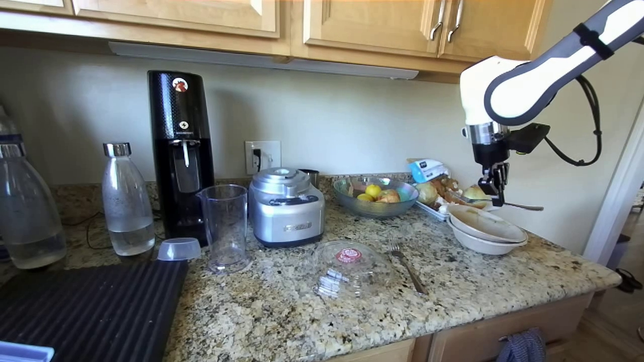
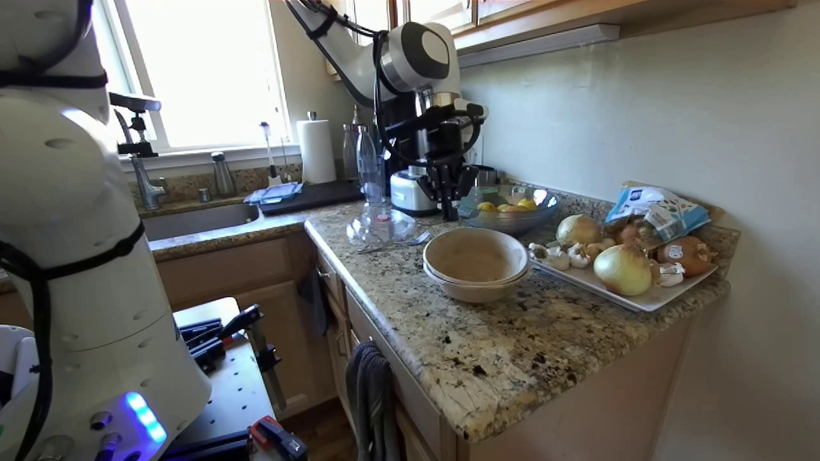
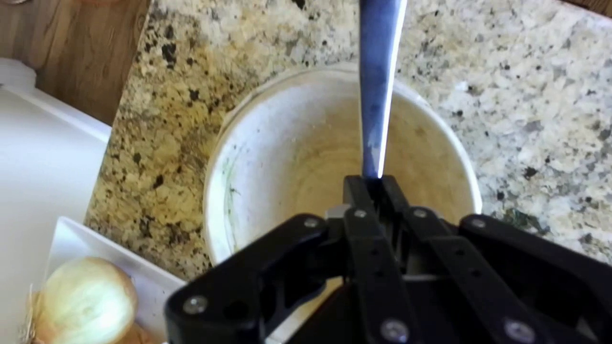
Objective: Pick the bowl on the left, put it in the bowl on the right then put both forks inside the bowl
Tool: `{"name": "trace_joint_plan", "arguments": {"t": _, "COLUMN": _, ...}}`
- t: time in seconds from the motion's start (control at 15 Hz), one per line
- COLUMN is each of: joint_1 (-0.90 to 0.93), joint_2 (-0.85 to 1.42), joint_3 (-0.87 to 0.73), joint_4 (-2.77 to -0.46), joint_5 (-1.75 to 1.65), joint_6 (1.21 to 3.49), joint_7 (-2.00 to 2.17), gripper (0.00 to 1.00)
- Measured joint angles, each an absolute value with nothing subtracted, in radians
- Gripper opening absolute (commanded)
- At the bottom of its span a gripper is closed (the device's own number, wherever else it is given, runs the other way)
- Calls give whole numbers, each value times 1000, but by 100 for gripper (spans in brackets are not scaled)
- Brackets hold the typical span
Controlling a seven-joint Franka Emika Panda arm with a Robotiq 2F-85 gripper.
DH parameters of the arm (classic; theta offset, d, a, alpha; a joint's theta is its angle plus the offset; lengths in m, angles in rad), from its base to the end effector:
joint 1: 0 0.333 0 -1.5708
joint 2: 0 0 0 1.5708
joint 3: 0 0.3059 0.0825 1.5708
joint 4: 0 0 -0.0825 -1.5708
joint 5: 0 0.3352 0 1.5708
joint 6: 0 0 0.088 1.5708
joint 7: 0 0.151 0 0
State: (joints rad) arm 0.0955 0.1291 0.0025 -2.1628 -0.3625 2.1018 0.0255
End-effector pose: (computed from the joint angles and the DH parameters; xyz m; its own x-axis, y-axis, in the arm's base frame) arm 0.4896 0.0176 0.3057 0.9460 0.2495 -0.2068 0.3004 -0.9144 0.2714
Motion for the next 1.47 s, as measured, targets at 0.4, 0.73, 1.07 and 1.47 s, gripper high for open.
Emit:
{"name": "trace_joint_plan", "arguments": {"t": 0.4, "joint_1": 66, "joint_2": 174, "joint_3": -9, "joint_4": -2160, "joint_5": -357, "joint_6": 2038, "joint_7": 49, "gripper": 5}}
{"name": "trace_joint_plan", "arguments": {"t": 0.73, "joint_1": 62, "joint_2": 268, "joint_3": -12, "joint_4": -2116, "joint_5": -341, "joint_6": 2026, "joint_7": 63, "gripper": 5}}
{"name": "trace_joint_plan", "arguments": {"t": 1.07, "joint_1": 62, "joint_2": 359, "joint_3": -18, "joint_4": -2041, "joint_5": -338, "joint_6": 2023, "joint_7": 74, "gripper": 4}}
{"name": "trace_joint_plan", "arguments": {"t": 1.47, "joint_1": 62, "joint_2": 430, "joint_3": -19, "joint_4": -1956, "joint_5": -337, "joint_6": 2007, "joint_7": 84, "gripper": 4}}
